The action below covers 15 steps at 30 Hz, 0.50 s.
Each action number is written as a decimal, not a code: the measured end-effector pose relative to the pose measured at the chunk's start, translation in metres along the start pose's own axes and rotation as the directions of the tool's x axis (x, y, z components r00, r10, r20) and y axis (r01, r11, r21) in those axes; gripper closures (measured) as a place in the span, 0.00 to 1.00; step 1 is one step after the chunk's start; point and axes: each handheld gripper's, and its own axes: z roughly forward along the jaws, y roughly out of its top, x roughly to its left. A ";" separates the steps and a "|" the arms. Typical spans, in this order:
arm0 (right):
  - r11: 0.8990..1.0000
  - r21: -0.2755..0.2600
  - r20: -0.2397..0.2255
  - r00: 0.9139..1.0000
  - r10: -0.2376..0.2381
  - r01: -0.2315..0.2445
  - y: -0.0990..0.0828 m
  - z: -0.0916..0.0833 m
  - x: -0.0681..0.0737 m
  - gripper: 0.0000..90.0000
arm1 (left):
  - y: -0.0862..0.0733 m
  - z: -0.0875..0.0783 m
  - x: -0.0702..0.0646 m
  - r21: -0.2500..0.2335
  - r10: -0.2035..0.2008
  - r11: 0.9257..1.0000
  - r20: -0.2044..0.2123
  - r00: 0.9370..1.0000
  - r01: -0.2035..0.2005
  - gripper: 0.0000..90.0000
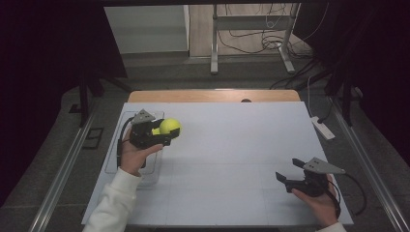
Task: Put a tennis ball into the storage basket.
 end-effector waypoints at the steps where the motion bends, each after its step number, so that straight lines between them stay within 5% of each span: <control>1: 1.000 0.000 0.000 1.000 -0.002 0.002 0.000 0.000 0.000 0.17 | -0.001 -0.002 0.002 -0.002 -0.003 1.000 -0.003 1.000 0.003 0.30; 15: 1.000 0.002 -0.005 1.000 -0.001 0.001 0.000 0.002 0.000 0.17 | -0.010 -0.012 0.015 -0.001 -0.029 1.000 -0.037 0.999 0.029 0.30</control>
